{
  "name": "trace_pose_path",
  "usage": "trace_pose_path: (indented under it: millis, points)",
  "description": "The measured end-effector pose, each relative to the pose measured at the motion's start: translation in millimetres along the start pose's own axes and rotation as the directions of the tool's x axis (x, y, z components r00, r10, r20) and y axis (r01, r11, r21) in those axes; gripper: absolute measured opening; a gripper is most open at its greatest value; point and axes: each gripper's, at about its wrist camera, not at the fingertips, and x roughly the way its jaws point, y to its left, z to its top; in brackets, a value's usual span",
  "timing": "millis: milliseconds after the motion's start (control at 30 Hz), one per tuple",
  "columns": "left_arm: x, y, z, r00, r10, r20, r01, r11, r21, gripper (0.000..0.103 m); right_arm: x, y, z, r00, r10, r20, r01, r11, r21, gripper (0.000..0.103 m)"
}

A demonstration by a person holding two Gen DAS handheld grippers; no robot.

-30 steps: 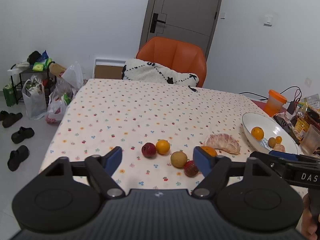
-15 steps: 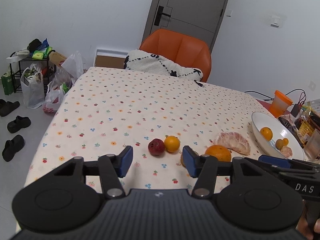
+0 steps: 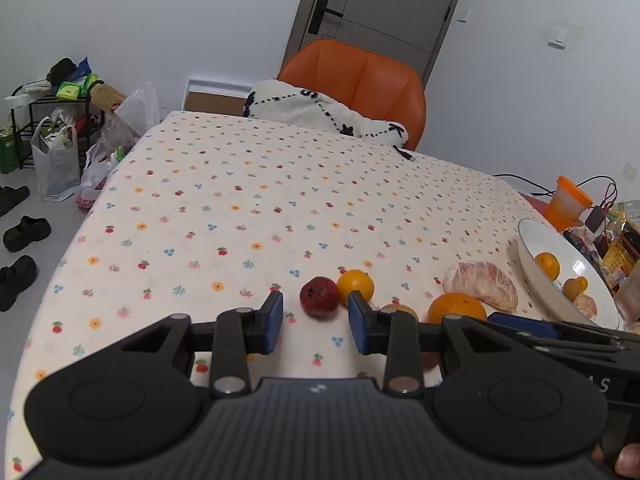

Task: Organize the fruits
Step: 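Grasp an orange with the right gripper while the left gripper grasps the red plum, then carry the orange and red plum onto the white plate and open both grippers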

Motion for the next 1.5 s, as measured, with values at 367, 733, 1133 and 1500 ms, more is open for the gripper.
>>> trace_pose_path:
  millis: [367,733,1133,1500]
  points:
    - [12.4,-0.9,0.1,1.000,-0.010,-0.005,0.010,1.000,-0.009,0.022,2.9,-6.3,0.9,0.999,0.052,0.002,-0.052,0.998,0.027,0.038]
    - [-3.4,-15.1,4.3,0.999,-0.021,0.036,0.020,1.000,0.006,0.022,-21.1,-16.4,2.2,0.998,0.024,0.055,-0.027,0.999,0.045,0.037]
    - [-17.6,-57.0,9.1,0.995,-0.079,0.064,0.074,0.995,0.074,0.022,-61.1,-44.1,4.1,0.991,-0.044,0.124,0.034,0.996,0.085,0.037]
    - [-20.2,-102.3,4.8,0.989,-0.133,0.061,0.123,0.982,0.145,0.022,-90.1,-72.0,0.8,0.982,-0.092,0.164,0.073,0.990,0.119,0.037]
